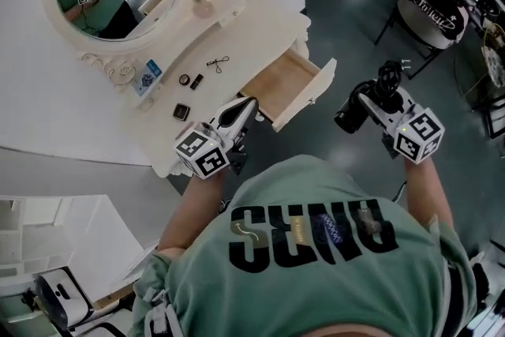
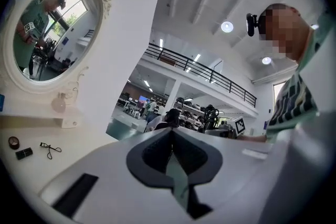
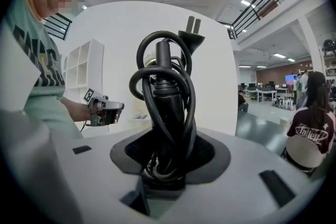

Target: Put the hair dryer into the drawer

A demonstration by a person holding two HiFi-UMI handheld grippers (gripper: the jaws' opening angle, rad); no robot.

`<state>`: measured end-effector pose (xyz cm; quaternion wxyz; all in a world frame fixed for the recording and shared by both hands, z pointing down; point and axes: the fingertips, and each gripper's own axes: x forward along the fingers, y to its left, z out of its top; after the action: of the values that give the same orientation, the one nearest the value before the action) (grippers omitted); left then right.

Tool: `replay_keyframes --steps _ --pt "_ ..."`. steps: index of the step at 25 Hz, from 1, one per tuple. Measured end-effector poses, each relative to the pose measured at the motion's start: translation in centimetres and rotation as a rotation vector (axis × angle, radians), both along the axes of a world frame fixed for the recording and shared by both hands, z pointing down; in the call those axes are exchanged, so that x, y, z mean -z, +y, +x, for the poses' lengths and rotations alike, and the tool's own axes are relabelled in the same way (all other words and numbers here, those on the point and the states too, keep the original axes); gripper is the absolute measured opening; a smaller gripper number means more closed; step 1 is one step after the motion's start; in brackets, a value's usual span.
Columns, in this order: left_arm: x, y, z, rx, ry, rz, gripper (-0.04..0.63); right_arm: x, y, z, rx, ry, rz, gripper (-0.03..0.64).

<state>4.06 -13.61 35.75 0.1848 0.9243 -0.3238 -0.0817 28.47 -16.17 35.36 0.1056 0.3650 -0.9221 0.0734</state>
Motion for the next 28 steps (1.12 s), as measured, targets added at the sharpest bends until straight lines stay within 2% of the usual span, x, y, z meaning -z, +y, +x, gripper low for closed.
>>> replay_keyframes --steps 4,9,14,21,28 --pt "-1.4 -3.3 1.0 0.019 -0.028 -0.030 0.009 -1.9 -4.5 0.6 0.035 0.009 -0.006 0.156" --pt "-2.8 -6.1 0.7 0.003 -0.017 -0.045 0.009 -3.1 -6.7 -0.3 0.032 0.071 -0.008 0.156" --pt "-2.6 -8.3 -0.5 -0.054 -0.001 -0.025 0.009 -1.9 -7.9 -2.3 0.041 0.208 0.049 0.156" --pt "-2.7 -11.3 -4.6 -0.037 0.032 -0.013 0.009 -0.3 -11.8 -7.5 0.158 0.453 0.161 0.156" --pt "-6.7 -13.3 -8.0 0.002 0.036 -0.072 0.009 -4.9 -17.1 -12.4 0.307 0.645 0.175 0.156"
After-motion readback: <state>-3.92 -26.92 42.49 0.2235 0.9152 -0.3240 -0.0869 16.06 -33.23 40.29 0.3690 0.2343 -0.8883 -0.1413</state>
